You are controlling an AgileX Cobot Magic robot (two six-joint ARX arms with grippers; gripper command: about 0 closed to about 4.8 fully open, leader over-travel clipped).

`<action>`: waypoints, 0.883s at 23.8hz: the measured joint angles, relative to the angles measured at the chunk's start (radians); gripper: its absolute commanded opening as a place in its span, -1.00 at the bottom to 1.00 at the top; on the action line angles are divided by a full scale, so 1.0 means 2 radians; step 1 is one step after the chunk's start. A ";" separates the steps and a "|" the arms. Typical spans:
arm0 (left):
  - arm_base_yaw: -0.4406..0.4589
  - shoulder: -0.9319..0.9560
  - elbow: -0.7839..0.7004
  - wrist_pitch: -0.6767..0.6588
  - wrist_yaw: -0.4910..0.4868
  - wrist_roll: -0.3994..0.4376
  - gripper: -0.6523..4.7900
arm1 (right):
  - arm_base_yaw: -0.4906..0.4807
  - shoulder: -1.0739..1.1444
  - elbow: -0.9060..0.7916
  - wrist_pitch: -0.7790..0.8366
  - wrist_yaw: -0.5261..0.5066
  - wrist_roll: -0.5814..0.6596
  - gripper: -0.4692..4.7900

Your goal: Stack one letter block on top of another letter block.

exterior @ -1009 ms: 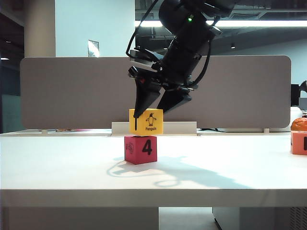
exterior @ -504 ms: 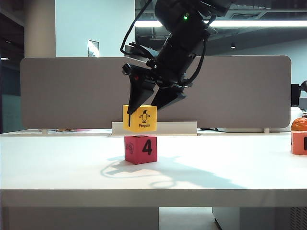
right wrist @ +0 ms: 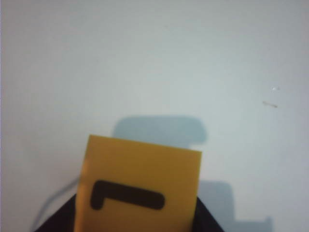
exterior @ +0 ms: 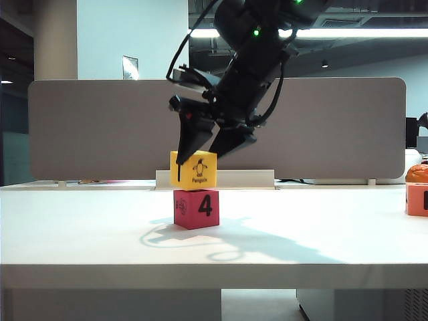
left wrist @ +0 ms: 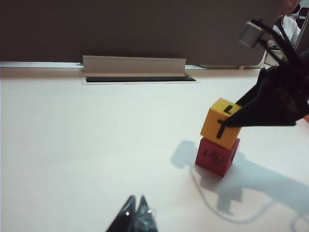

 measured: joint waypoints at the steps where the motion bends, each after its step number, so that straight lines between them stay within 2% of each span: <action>1: 0.000 0.000 0.000 0.000 0.000 0.000 -0.78 | 0.000 0.002 0.000 -0.001 0.000 0.000 0.26; 5: 0.000 0.000 0.000 0.000 0.000 0.000 -0.78 | 0.000 0.003 0.000 -0.001 0.000 0.000 0.26; 6: 0.000 0.000 0.000 0.000 0.000 0.000 -0.78 | 0.000 0.003 0.000 -0.001 0.000 0.000 0.32; 7: 0.000 0.000 0.000 0.000 0.000 0.000 -0.78 | 0.000 0.004 0.000 -0.001 0.000 0.000 0.44; 8: 0.000 0.000 0.000 0.000 0.000 0.000 -0.78 | 0.000 0.004 0.000 -0.001 0.000 0.000 0.69; 13: 0.000 0.000 0.000 0.000 0.000 0.000 -0.78 | 0.000 0.004 0.000 -0.003 0.002 0.000 0.73; 16: 0.000 0.000 0.000 0.000 0.000 0.000 -0.78 | 0.000 0.004 0.000 -0.003 0.004 0.000 0.86; 21: 0.000 0.000 0.000 0.000 0.000 0.000 -0.78 | 0.000 0.004 0.000 -0.003 0.004 0.000 0.93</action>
